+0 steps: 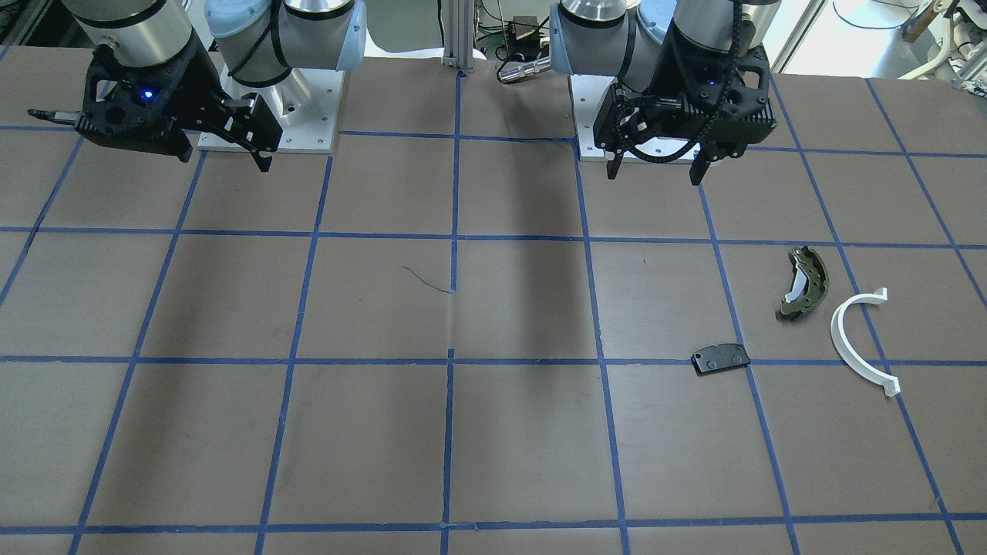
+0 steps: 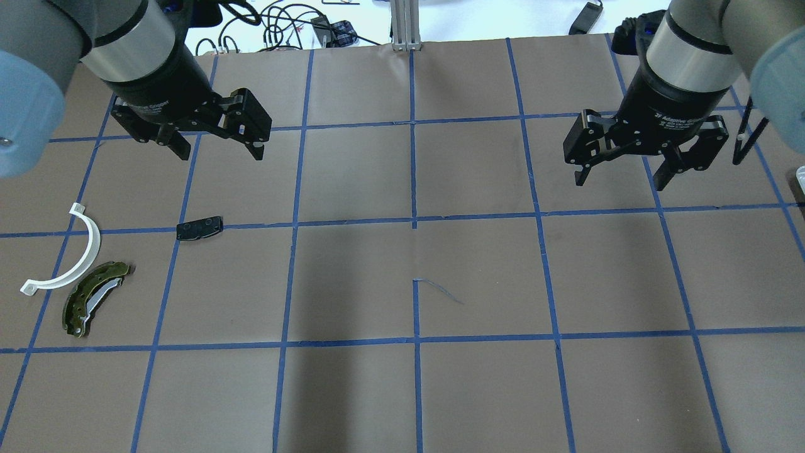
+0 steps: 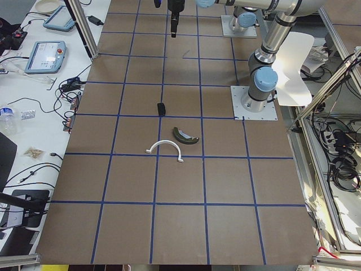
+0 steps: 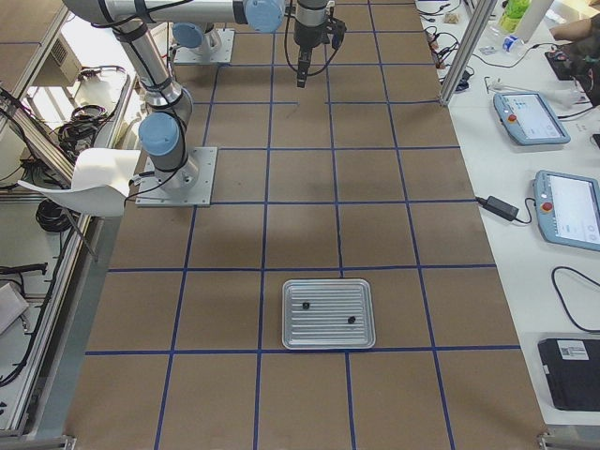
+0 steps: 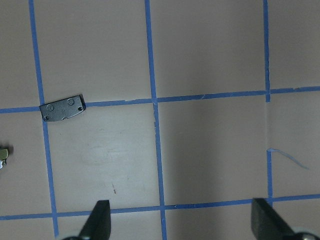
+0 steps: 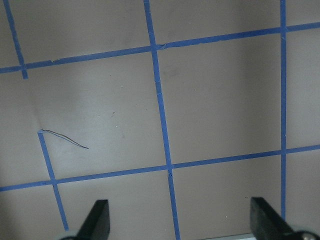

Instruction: Place bearing gear from tray to pile

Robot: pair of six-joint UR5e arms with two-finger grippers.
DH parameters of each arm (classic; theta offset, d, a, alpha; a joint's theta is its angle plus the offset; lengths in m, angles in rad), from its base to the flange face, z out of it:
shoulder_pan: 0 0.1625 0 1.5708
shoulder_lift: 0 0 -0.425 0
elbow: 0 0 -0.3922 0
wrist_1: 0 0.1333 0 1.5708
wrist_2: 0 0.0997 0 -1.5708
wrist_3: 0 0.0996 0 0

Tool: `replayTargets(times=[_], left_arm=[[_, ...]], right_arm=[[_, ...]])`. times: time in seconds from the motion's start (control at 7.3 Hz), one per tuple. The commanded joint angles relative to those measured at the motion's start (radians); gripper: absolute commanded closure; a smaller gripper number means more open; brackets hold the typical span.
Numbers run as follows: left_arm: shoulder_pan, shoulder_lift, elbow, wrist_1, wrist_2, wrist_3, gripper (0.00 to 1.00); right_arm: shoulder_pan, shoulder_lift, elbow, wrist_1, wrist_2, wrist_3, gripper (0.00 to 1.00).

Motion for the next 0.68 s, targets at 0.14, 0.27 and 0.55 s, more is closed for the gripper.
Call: replayTargets(times=[0.14,0.27,0.55], left_arm=[[0.0,0.0,-0.001,0.0,-0.003,0.0,0.0],[0.0,0.0,-0.001,0.0,-0.003,0.0,0.0],[0.0,0.0,-0.001,0.0,-0.005,0.0,0.0]], right_arm=[[0.0,0.001,0.0,0.0,0.008,0.002,0.0],[0.0,0.003,0.002,0.0,0.008,0.002,0.0],[0.0,0.003,0.003,-0.003,0.013,0.008,0.0]])
